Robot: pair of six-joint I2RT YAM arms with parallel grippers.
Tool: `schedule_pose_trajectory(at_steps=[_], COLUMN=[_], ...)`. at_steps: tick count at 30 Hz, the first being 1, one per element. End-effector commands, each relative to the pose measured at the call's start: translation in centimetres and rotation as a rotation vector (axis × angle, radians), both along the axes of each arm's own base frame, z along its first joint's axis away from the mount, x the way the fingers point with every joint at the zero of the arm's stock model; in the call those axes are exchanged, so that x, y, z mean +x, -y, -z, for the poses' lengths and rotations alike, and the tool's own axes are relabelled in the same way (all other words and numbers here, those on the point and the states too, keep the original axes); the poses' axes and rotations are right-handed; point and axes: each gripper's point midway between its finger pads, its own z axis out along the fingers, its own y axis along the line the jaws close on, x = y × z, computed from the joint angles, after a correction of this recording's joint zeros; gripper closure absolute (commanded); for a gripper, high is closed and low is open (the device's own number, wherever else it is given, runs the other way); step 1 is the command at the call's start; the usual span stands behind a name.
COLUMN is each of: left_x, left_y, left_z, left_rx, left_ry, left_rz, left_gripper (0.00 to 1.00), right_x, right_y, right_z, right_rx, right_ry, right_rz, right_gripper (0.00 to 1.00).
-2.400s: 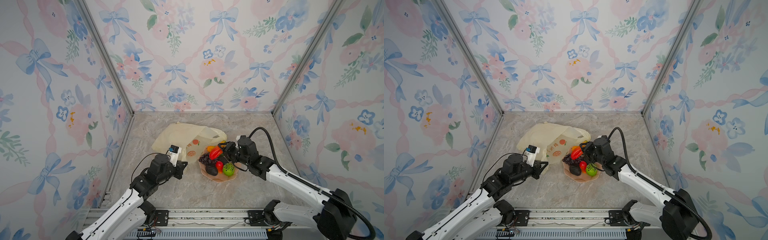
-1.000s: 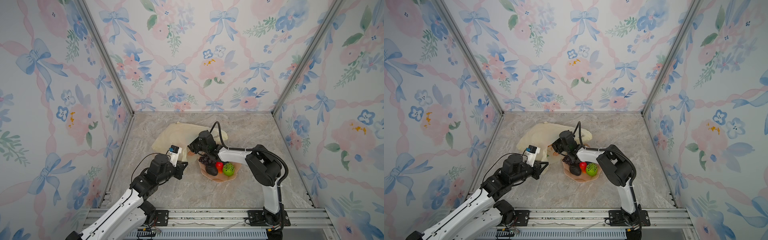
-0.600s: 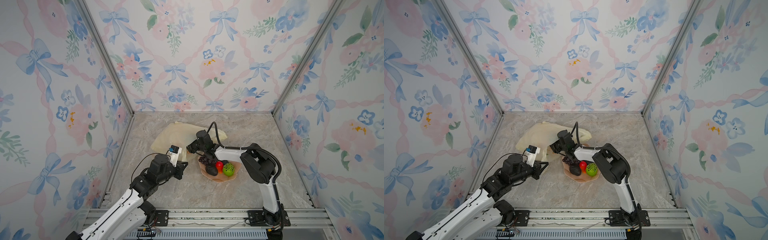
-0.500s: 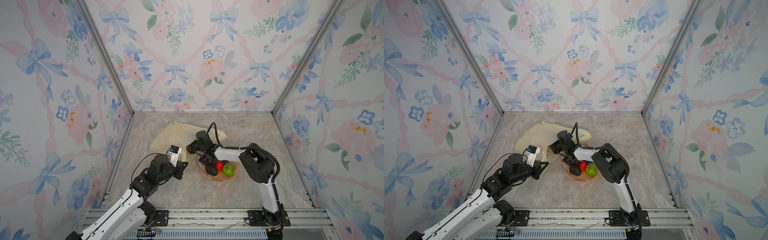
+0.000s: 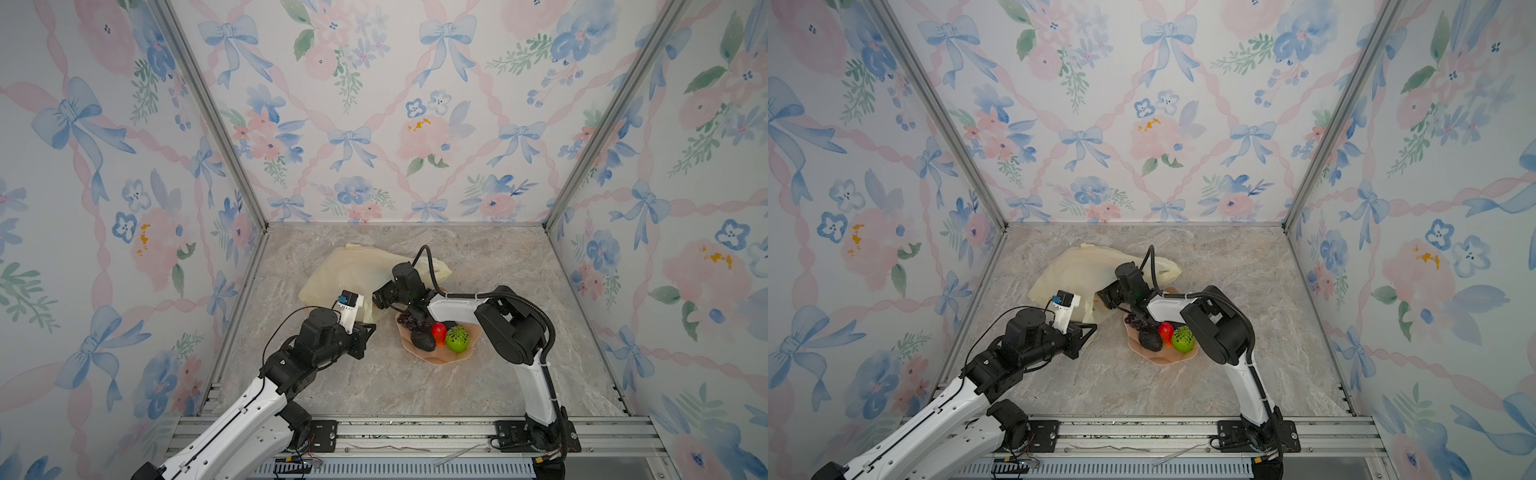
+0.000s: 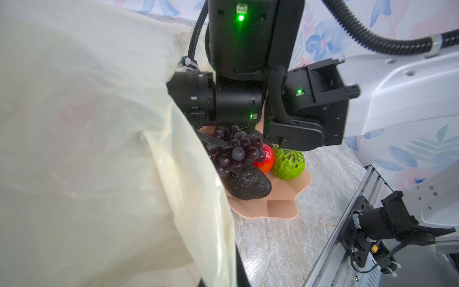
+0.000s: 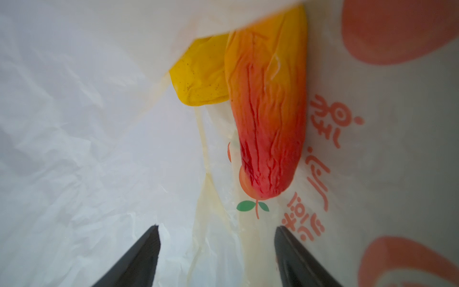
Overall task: Place the fruits into the plastic bag
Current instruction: Place the fruit in the plastic bag.
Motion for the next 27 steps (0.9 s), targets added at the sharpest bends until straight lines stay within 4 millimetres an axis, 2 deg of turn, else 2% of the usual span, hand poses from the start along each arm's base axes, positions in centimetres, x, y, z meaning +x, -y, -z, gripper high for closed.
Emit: schedule_pose_trajectory(at_steps=[1,8,14,17,27], left_x=[0.2,0.2,0.2,0.2,0.1], left_y=[0.1,-0.1,-0.2,-0.3,-0.3], left_z=[-0.6,-0.8,-0.9,-1.0,-1.6], left_rx=[-0.013,-0.013,-0.017,-0.017,-0.031], left_ry=[0.02,0.028,0.034,0.036,0.055], left_rz=[0.004,-0.004,-0.012,-0.013,-0.011], left_gripper=[1.0,1.0,1.0,1.0,1.0], right_x=[0.1,-0.7,-2.8,-3.9,-5.6], right_y=[1.2,2.2,4.5,5.8,10.2], right_z=[-2.6,-3.5,-2.9,-3.3,-7.5], right_rx=[0.011,-0.051,-0.196,-0.269,-0.472], right_ry=[0.052,0.083,0.063,0.068,0.213], right_rz=[-0.007,-0.082,-0.204,-0.268,-0.328], right_gripper=[0.25,0.24,0.2,0.18,0.15])
